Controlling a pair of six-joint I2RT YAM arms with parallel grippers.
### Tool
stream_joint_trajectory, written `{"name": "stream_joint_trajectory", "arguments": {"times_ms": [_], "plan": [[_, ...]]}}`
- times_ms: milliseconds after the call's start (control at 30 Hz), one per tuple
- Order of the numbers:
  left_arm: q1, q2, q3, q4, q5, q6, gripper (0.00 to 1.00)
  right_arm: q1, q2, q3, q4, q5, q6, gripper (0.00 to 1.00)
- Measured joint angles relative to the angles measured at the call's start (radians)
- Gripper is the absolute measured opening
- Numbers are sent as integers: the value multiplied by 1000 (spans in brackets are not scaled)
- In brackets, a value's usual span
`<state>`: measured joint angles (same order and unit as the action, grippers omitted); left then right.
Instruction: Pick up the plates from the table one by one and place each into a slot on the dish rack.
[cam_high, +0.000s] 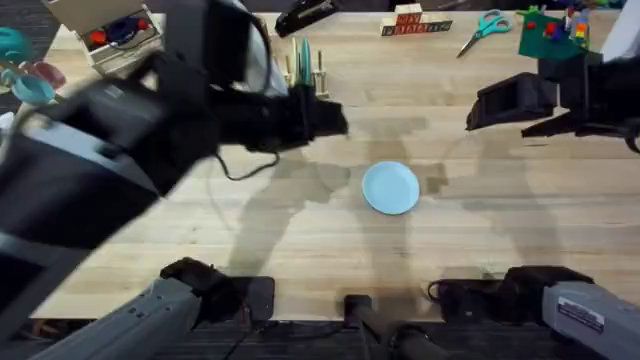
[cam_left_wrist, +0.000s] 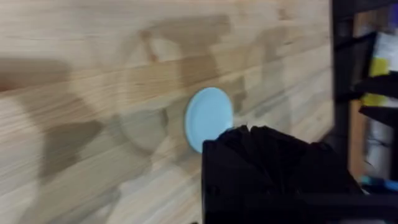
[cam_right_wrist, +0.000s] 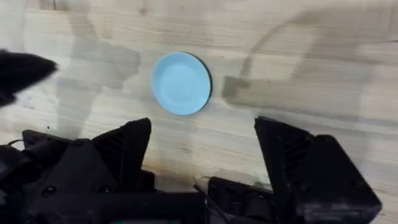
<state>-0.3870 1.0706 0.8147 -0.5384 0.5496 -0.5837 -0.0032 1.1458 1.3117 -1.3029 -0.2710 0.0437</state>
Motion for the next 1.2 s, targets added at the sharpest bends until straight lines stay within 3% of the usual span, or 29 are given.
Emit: {"name": "stream_joint_trajectory", "arguments": {"times_ms": [200, 500, 867, 1200], "plan": [[-115, 0, -174, 269, 33, -129, 40, 0, 0, 0, 0, 0, 0, 995], [-223, 114, -257, 420, 30, -245, 41, 0, 0, 0, 0, 0, 0, 996], [-245, 278, -257, 571, 31, -291, 41, 0, 0, 0, 0, 0, 0, 995], [-253, 355, -257, 581, 31, -289, 41, 0, 0, 0, 0, 0, 0, 996]]}}
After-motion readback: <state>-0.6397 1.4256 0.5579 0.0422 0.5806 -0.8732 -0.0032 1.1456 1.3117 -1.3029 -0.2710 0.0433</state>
